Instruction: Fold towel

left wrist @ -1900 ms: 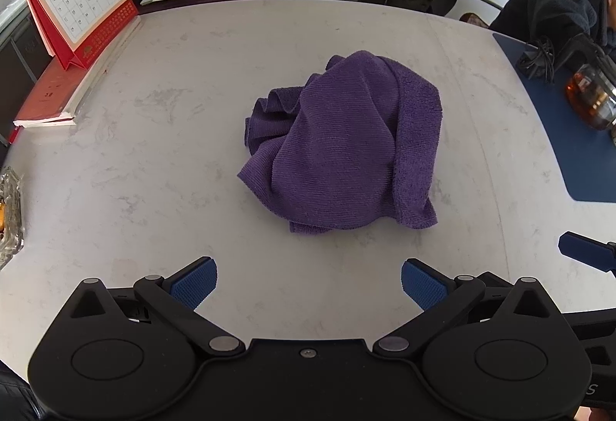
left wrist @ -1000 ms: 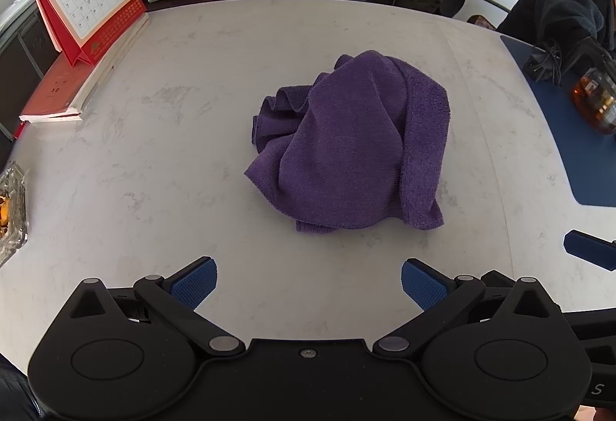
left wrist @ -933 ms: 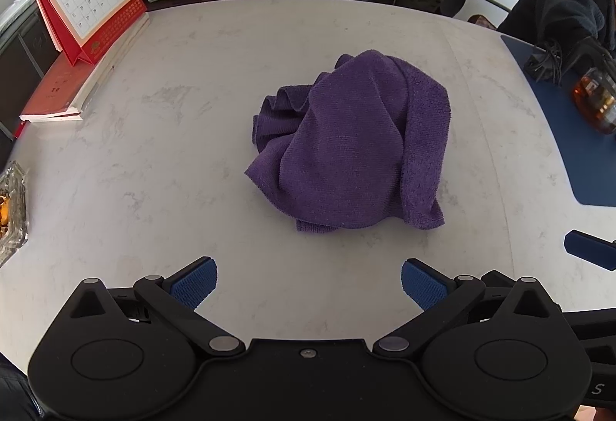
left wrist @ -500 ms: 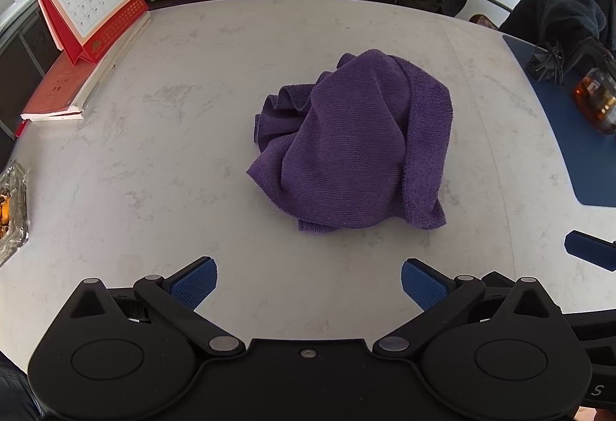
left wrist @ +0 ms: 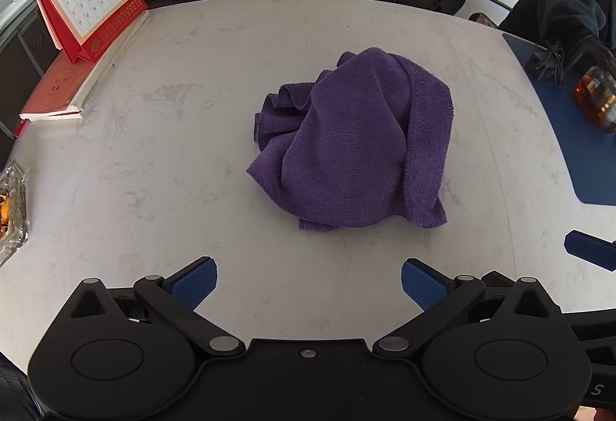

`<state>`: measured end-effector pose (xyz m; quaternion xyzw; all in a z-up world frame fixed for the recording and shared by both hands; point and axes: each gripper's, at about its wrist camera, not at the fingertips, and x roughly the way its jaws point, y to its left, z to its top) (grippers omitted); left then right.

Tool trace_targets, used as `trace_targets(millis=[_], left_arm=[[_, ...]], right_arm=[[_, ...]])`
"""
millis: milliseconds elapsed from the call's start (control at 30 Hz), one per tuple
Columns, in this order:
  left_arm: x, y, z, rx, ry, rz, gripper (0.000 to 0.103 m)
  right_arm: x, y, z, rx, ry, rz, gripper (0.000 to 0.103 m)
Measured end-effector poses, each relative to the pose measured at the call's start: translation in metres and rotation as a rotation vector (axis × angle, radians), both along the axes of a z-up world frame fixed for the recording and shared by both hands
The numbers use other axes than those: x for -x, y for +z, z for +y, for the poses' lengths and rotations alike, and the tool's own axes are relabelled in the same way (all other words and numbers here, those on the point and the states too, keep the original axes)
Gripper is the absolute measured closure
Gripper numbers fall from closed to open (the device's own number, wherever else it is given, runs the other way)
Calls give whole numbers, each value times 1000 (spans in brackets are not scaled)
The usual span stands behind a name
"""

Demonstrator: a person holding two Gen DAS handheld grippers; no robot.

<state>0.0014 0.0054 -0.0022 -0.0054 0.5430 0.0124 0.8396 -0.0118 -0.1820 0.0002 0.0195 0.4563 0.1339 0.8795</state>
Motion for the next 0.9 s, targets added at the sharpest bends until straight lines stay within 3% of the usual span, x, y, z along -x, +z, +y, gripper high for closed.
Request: trace_targets(millis=[900], left_arm=[[-2,-6,2,5,-3,18,1]], right_arm=[[3,-5,-2,-2,-1,14,0]])
